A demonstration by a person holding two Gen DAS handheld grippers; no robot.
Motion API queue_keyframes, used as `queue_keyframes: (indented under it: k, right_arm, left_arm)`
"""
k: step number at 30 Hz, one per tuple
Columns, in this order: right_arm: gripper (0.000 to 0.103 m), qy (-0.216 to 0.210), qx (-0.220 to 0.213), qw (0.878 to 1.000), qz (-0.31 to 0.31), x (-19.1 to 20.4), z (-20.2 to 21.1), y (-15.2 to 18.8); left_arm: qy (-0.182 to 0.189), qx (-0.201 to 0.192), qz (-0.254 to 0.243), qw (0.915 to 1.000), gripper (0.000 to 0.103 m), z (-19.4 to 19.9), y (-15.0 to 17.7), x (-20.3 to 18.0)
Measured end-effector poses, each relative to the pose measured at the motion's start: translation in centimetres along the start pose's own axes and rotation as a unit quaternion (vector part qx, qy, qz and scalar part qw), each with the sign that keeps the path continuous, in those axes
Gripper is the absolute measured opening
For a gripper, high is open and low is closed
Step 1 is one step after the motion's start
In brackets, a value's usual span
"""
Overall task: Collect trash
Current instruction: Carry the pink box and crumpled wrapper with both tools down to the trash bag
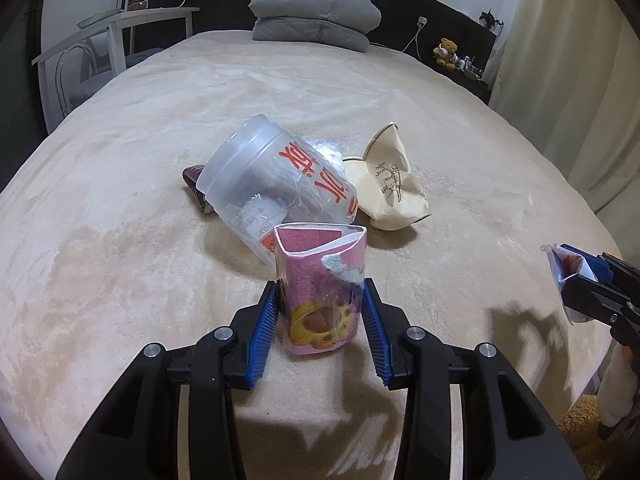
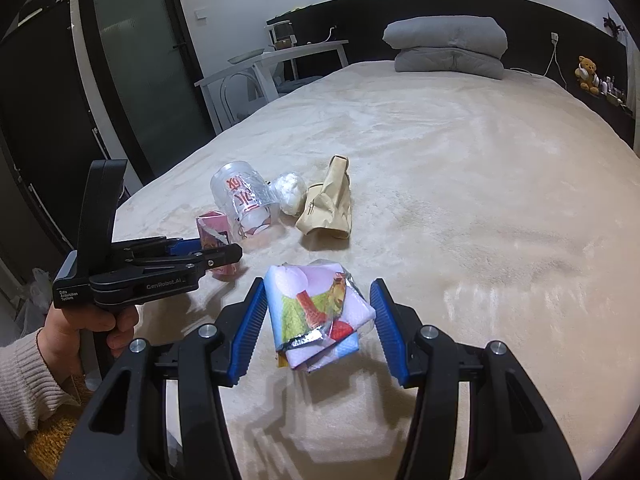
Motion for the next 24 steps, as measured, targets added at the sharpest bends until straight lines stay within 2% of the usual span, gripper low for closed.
queue_keyframes:
  k: [13, 24]
  right_arm:
    - [0.053, 0.035, -0.010, 0.999, -0.030, -1.2, 1.8, 1.2]
    - [0.053, 0.035, -0.024, 0.997, -0.060, 0.4, 5.2, 3.8]
  left_arm:
    - [0.038, -0.030, 0.008, 0.9988, 0.040, 3.7, 1.5, -1.3]
    - [0.070, -0.054, 0.004, 0.9961, 0.040, 7.8, 4.0, -3.6]
Point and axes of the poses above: each gripper's, at about its wrist camera, not at the fingertips, and z roughly against the way its jaws point, x to its left, y to its underside, the point moved 8 cm from there along -z, roughly the way its jaws point, and after that the axes turned 9 degrees about y, right-handed, at the moved point
